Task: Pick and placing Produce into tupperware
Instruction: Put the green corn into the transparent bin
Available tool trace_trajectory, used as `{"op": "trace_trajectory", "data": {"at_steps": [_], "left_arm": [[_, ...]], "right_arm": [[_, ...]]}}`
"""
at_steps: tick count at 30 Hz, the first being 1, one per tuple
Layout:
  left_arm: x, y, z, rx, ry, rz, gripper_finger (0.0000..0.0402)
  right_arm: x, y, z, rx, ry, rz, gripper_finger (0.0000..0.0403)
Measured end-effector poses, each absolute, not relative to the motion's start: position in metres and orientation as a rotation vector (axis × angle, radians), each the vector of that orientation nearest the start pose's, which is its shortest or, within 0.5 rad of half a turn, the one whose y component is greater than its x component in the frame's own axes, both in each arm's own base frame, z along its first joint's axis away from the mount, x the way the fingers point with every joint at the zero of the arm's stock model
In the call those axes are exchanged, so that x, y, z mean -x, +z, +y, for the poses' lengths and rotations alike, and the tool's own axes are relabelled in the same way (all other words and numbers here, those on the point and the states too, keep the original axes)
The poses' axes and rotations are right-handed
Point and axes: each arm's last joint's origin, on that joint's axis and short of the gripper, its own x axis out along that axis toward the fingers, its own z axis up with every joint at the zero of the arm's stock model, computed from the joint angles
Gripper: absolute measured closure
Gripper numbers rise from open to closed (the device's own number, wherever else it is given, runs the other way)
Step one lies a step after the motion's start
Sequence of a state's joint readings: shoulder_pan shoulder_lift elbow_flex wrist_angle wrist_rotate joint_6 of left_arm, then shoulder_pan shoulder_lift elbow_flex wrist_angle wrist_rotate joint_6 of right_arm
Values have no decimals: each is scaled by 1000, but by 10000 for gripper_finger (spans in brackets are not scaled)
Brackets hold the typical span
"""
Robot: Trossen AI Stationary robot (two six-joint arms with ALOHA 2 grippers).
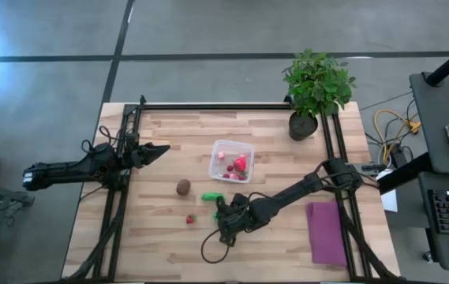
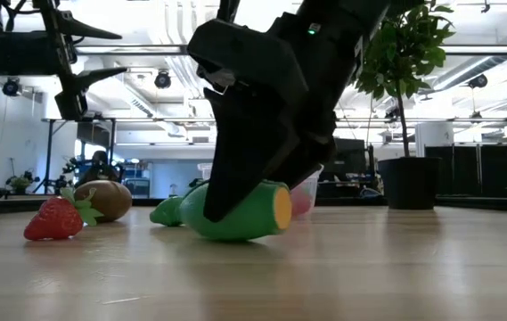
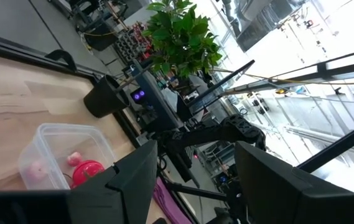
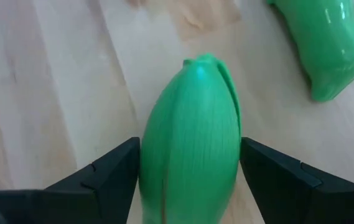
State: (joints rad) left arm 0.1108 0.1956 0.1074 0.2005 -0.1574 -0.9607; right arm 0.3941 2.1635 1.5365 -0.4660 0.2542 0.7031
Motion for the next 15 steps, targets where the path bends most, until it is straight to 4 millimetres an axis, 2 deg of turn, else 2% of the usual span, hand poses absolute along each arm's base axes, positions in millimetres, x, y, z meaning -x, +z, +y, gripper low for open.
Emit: {"op": "trace_trajectory", "data": {"at_steps": [11,15], "left_arm": [[-105,204,16,956,193,-232,201],[-105,204,16,956,194,-232,201]], "right_arm": [[-414,142,164,-337,-275,1007,181],[-415,144,164,-339,-273,1002,185]]}}
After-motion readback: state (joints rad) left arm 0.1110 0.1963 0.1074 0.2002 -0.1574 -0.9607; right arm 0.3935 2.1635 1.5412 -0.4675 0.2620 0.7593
